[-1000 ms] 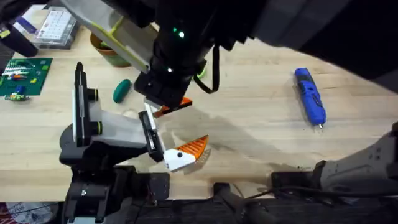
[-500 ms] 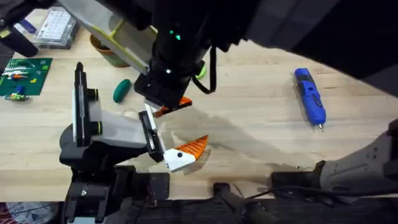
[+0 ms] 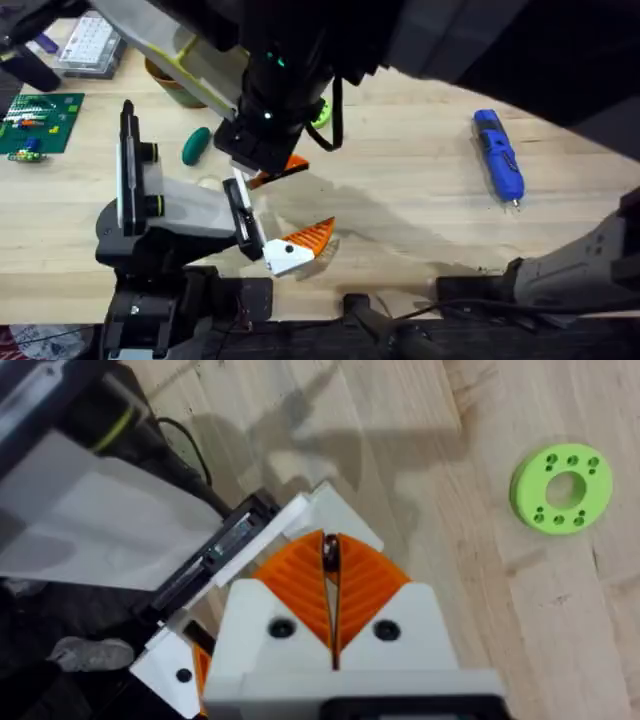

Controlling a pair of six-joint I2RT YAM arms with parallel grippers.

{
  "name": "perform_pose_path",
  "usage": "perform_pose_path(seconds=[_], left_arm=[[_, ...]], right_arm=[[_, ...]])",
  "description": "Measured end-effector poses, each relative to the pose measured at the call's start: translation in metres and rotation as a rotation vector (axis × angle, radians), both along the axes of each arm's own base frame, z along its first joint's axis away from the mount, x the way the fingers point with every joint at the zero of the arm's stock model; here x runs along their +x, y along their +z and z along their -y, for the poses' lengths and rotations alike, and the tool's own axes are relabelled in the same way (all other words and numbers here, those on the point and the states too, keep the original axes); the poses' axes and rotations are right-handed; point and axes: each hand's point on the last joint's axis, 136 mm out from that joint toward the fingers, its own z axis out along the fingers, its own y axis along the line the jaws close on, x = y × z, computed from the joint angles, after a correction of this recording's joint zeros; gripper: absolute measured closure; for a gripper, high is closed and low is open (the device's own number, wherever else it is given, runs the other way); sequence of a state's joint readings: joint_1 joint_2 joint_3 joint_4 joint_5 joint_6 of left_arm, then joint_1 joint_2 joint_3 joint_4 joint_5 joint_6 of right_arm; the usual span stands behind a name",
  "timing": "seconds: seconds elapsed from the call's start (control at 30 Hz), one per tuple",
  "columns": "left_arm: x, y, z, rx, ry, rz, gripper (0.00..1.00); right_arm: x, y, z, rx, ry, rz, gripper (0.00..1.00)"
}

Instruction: Pick up the gripper from the table and insert it into the empty holder that is missing its gripper. Then pick up a screw, insert it into the mounting hole, and use the screwdriver to tighten it. Finally, clean up the table by picking up the vegetable and placing it into the bucket.

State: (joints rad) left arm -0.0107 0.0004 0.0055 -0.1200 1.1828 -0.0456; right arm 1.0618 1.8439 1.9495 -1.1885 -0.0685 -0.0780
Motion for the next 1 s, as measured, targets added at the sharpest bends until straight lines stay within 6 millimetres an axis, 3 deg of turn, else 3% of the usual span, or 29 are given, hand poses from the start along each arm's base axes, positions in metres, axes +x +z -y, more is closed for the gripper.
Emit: perform_pose_path(seconds=[1.0], left_arm=[[0.0000, 0.0000, 0.0000, 0.000, 0.000, 0.000, 0.016]], right_arm=[[-0.0006, -0.0042, -0.0014, 0.001, -0.001, -0.009, 0.992]])
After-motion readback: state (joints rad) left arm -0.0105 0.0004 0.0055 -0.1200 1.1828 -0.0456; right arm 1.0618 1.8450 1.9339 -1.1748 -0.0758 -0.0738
